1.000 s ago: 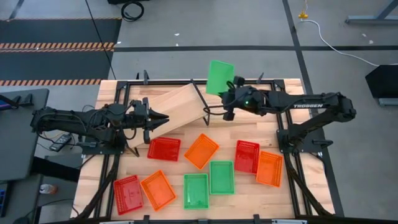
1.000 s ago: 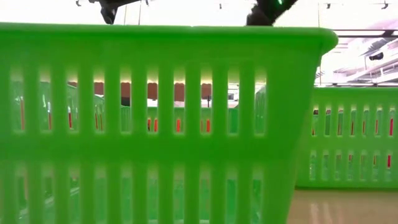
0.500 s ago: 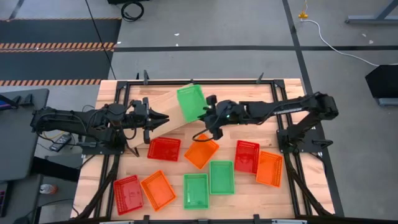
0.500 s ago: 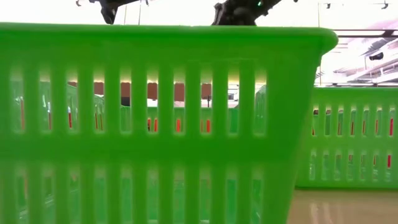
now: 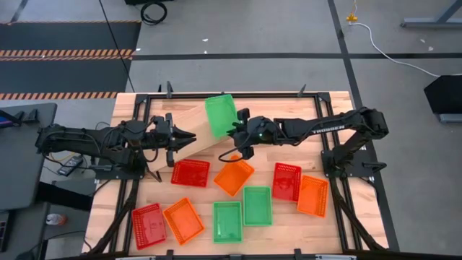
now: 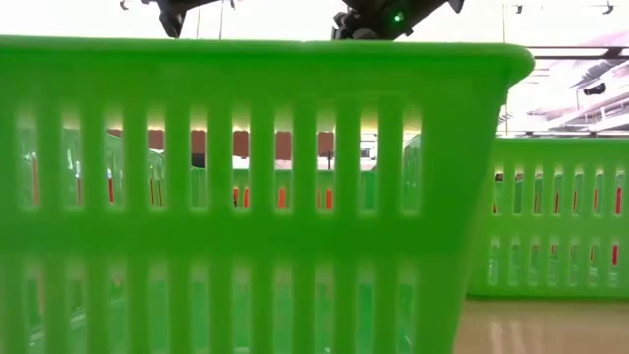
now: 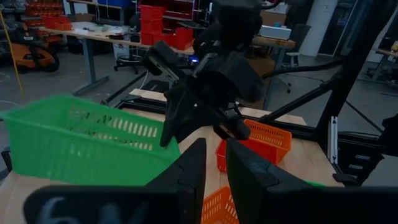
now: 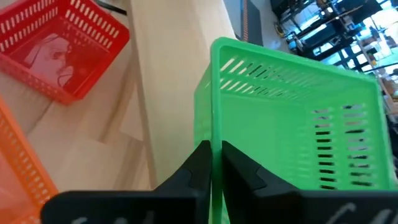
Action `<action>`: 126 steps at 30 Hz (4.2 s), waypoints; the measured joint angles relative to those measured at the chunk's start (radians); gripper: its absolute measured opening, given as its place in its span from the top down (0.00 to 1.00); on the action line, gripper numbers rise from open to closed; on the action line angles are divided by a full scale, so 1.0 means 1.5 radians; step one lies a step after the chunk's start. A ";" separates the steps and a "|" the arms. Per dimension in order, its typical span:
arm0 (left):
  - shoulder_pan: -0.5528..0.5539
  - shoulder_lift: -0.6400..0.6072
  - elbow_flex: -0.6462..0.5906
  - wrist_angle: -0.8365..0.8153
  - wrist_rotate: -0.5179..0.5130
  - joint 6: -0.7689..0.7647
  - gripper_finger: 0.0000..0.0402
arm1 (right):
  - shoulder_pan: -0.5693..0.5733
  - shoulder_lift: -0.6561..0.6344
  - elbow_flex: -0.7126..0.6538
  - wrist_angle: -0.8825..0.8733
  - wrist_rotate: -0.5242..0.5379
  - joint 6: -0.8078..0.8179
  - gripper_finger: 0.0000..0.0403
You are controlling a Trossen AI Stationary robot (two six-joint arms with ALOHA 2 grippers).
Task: Stack baskets on shelf by color
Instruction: Put the top green bin on the shelf, then put the top left orange bin on the shelf
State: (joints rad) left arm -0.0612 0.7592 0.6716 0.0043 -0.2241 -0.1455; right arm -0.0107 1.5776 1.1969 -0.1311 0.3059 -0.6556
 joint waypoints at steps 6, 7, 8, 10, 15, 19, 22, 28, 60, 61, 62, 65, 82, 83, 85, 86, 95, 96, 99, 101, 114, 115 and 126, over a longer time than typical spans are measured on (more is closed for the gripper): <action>0.000 0.000 0.000 0.000 0.000 0.000 0.83 | 0.000 0.000 0.000 0.000 -0.011 0.001 0.81; 0.000 0.000 0.000 0.000 0.000 0.000 0.83 | 0.000 0.000 0.000 0.000 -0.011 0.001 0.80; 0.000 0.000 0.000 0.000 0.000 0.000 0.83 | 0.000 0.000 0.000 0.000 -0.012 0.001 0.79; 0.000 0.000 0.000 0.000 0.000 0.000 0.83 | 0.000 0.000 0.000 -0.001 -0.013 0.001 0.78; 0.000 0.000 0.000 0.000 0.000 0.000 0.83 | -0.003 0.000 0.000 -0.001 -0.012 0.002 0.77; 0.000 0.000 0.000 0.000 0.000 -0.001 0.83 | -0.007 0.000 0.000 -0.002 0.016 0.006 0.77; 0.000 0.000 0.000 0.000 0.000 -0.001 0.83 | -0.012 0.000 0.000 -0.003 0.028 0.006 0.76; 0.000 0.000 0.000 0.000 0.000 -0.001 0.83 | -0.022 0.000 0.000 -0.023 0.023 0.003 0.77; 0.000 0.000 0.000 -0.006 0.000 -0.016 0.83 | 0.089 -0.001 -0.001 -0.053 0.127 0.036 0.77; 0.000 0.000 0.000 -0.006 0.000 -0.017 0.83 | 0.084 -0.001 -0.001 -0.050 0.127 0.029 0.76; 0.000 0.000 0.000 -0.006 0.000 -0.018 0.83 | 0.078 -0.001 -0.001 -0.045 0.128 0.017 0.76; 0.000 0.000 0.000 -0.005 0.000 -0.018 0.83 | 0.058 -0.001 -0.001 -0.023 0.129 -0.018 0.73; 0.000 0.000 0.001 -0.005 0.000 -0.017 0.83 | -0.017 0.047 0.083 -0.161 -0.013 0.041 0.64; 0.000 0.000 0.001 -0.005 0.000 -0.017 0.83 | -0.017 0.061 0.101 -0.181 -0.013 0.041 0.64; 0.000 0.000 0.001 -0.005 0.000 -0.018 0.83 | -0.017 0.088 0.140 -0.221 -0.013 0.041 0.66; 0.000 0.000 0.001 -0.005 0.000 -0.018 0.83 | -0.017 0.102 0.159 -0.235 -0.013 0.041 0.67; 0.000 0.000 0.001 -0.011 0.018 -0.018 0.83 | -0.011 0.182 0.308 -0.323 -0.009 0.051 0.80; 0.000 0.000 0.001 -0.013 0.018 -0.018 0.83 | -0.011 0.186 0.318 -0.332 -0.009 0.058 0.83; 0.000 0.000 0.001 -0.013 0.018 -0.018 0.83 | -0.011 0.193 0.336 -0.351 -0.008 0.081 0.92; 0.000 0.000 0.001 -0.012 0.018 -0.018 0.83 | -0.011 0.192 0.336 -0.361 -0.007 0.086 0.96; 0.000 0.000 0.001 -0.011 0.018 -0.019 0.83 | -0.012 0.191 0.337 -0.399 -0.008 0.103 0.95; 0.000 0.000 0.001 -0.011 0.018 -0.019 0.83 | -0.012 0.191 0.337 -0.400 -0.008 0.100 0.94; 0.000 0.000 0.001 -0.015 0.018 -0.019 0.83 | -0.007 0.183 0.335 -0.403 0.025 0.104 0.68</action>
State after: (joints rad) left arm -0.0616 0.7589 0.6727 -0.0189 -0.1967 -0.1734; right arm -0.0216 1.8525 1.7000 -0.7362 0.3435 -0.4992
